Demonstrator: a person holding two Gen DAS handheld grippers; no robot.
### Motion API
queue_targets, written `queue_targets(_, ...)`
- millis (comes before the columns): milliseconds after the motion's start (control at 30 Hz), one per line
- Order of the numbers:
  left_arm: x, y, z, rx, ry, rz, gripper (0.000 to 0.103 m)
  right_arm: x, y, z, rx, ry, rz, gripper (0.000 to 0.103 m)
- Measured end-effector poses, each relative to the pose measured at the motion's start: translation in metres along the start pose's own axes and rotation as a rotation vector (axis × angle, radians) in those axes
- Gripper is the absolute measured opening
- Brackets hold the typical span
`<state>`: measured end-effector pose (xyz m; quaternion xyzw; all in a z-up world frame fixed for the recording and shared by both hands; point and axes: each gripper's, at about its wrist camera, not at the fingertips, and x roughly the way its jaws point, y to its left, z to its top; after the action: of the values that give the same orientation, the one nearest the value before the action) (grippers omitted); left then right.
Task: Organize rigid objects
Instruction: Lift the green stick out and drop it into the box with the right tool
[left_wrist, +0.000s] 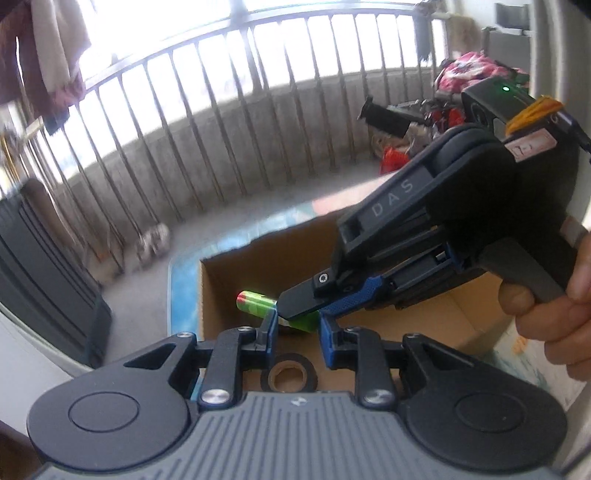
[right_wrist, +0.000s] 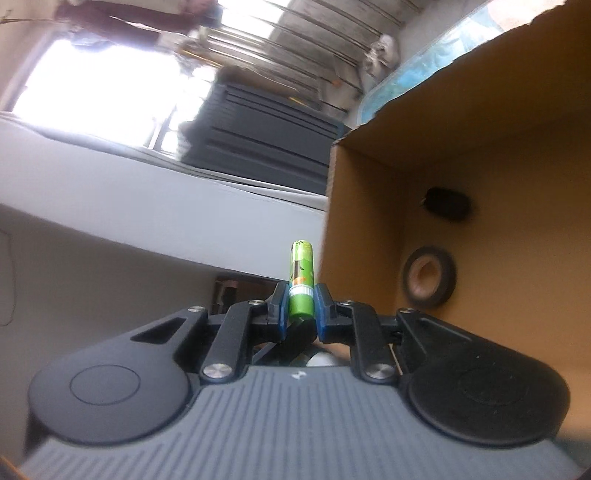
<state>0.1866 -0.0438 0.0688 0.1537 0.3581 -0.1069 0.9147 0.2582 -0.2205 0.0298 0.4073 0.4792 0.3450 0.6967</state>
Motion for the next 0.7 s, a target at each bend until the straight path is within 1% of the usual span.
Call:
queue_targets(67, 0.022, 0.009, 0.007, -0.033, 0.049, -0.016, 0.024, 0.012, -0.011, 0.018, 0.018, 0.029, -0.019, 0.014)
queue_targets(167, 0.049, 0.017, 0.013, -0.071, 0.12, -0.031, 0.024, 0.035, -0.03, 0.036, 0.044, 0.068, -0.043, 0.014)
queue_targets(267, 0.073, 0.023, 0.011, -0.101, 0.185, -0.041, 0.024, 0.051, -0.048, 0.046, 0.063, 0.106, -0.078, 0.014)
queue_targets(400, 0.095, 0.027, 0.008, -0.121, 0.252, -0.056, 0.024, 0.067, -0.064, 0.052, 0.074, 0.134, -0.136, 0.014)
queue_targets(500, 0.104, 0.033, 0.006, -0.131, 0.283, -0.074, 0.024, 0.075, -0.073, 0.053, 0.071, 0.152, -0.182, 0.014)
queue_targets(533, 0.106, 0.028, 0.006, -0.132, 0.29, -0.075, 0.024, 0.077, -0.074, 0.053, 0.069, 0.158, -0.193, 0.014)
queue_targets(567, 0.107, 0.027, 0.005, -0.133, 0.293, -0.079, 0.025, 0.078, -0.075, 0.053, 0.067, 0.164, -0.203, 0.016)
queue_targets(700, 0.104, 0.026, 0.004, -0.137, 0.291, -0.079, 0.025, 0.084, -0.081, 0.054, 0.063, 0.181, -0.261, 0.017)
